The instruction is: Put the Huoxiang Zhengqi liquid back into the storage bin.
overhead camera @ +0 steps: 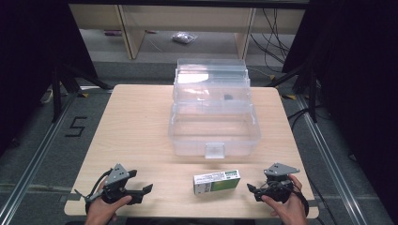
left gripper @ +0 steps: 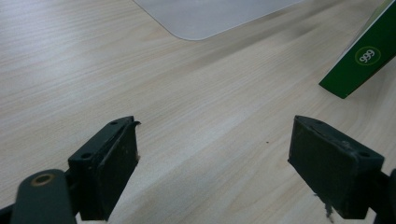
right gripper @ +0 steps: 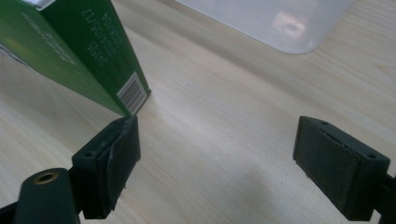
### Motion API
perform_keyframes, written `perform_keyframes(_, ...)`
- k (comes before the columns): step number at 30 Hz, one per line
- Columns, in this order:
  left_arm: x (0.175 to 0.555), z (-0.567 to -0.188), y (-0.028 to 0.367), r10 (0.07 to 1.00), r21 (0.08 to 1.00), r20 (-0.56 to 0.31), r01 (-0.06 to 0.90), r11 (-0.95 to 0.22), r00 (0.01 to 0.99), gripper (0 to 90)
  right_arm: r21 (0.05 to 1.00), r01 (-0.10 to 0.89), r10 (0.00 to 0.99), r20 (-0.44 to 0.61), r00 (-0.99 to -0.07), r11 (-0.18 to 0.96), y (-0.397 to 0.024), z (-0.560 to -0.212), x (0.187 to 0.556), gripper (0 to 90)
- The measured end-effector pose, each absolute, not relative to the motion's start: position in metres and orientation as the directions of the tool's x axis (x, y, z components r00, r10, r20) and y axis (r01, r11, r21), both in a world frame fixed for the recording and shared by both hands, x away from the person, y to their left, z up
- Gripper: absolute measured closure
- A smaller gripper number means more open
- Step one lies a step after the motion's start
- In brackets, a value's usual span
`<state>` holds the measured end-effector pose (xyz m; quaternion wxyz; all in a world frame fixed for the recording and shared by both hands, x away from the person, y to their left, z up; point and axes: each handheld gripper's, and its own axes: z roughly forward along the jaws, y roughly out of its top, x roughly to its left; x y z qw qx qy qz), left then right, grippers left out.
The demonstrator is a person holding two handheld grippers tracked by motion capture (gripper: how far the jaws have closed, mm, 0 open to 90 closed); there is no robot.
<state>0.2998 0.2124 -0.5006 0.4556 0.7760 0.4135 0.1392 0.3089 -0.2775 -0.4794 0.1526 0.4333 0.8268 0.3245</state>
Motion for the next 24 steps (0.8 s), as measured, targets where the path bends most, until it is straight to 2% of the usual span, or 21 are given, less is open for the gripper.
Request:
perform_keyframes(10,0.300,-0.501,0.213,0.775,0.818,-0.159,0.521,-0.244,0.612,15.0,0.632,0.585,0.763,-0.016,-0.647,0.509,-0.269,-0.469,0.309,15.9)
perform_keyframes(12,0.300,-0.501,0.212,0.774,0.819,-0.157,0.519,-0.245,0.613,15.0,0.627,0.543,0.723,-0.048,-0.689,0.559,-0.268,-0.465,0.312,16.3)
perform_keyframes(16,0.300,-0.501,0.211,0.774,0.819,-0.162,0.521,-0.241,0.612,15.0,0.603,0.559,0.723,-0.043,-0.689,0.569,-0.263,-0.460,0.309,16.3)
perform_keyframes(20,0.300,-0.501,0.212,0.775,0.818,-0.158,0.520,-0.244,0.612,15.0,0.589,0.501,0.670,-0.094,-0.737,0.634,-0.259,-0.451,0.315,16.3)
perform_keyframes(24,0.300,-0.501,0.212,0.776,0.819,-0.159,0.521,-0.242,0.610,15.0,0.582,0.498,0.660,-0.091,-0.745,0.643,-0.251,-0.442,0.317,15.9)
